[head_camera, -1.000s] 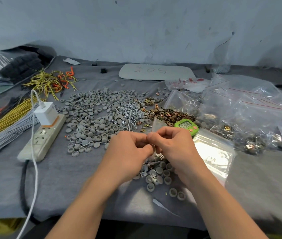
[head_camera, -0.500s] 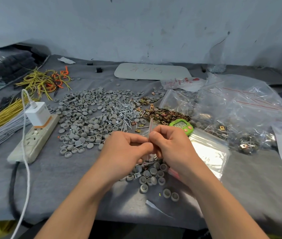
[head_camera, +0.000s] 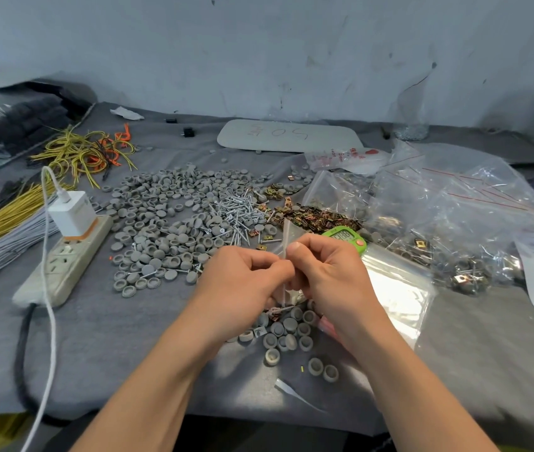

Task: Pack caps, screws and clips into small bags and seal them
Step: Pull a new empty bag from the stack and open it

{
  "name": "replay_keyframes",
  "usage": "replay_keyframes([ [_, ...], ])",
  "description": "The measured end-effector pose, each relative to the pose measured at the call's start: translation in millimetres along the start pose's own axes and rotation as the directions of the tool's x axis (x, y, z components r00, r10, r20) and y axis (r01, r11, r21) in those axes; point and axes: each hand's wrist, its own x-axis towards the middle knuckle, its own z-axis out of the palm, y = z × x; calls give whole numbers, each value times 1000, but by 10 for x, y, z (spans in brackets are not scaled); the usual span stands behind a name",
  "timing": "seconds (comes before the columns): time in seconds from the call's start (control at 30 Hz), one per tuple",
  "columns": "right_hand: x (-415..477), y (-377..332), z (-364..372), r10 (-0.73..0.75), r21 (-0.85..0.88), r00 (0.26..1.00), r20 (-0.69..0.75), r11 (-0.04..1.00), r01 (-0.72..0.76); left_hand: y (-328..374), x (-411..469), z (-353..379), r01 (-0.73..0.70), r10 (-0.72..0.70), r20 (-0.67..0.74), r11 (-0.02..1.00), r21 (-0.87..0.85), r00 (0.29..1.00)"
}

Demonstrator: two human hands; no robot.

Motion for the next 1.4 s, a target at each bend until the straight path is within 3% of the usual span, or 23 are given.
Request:
replay_keyframes([
  [0.13,23,15,52,14,53,1000,-1,999,-14,-4,-8,-26,-12,12,-24,1000,27,1000],
  [0.4,33,-14,123,27,-67,997,-77,997,-32,-33,17,-59,18,-7,-84,992,124,996],
  [0.63,-31,-65,179,-15,-144,997,-76,990,4,25,3,-130,62,49,-317,941,333,947],
  [0.93,-15,-98,227,-40,-39,999,12,998,41,40,-33,-171,67,13,-330,971,229,944],
  [1.13,2,-146,167,-39,-13,998,57,999,39,56,-54,-204,23,-40,-130,991,-129,991],
  [1.23,-22,-172,141,-67,-131,995,77,988,77,55,-47,-195,27,-56,-127,976,-218,990],
  [1.3,-55,-176,151,-102,-250,990,92,960,123,65,-51,-169,-10,-16,-193,992,-129,981],
  [1.4,-86,-173,156,-140,-397,986,87,903,163,67,-52,-159,-43,151,-398,962,268,905],
])
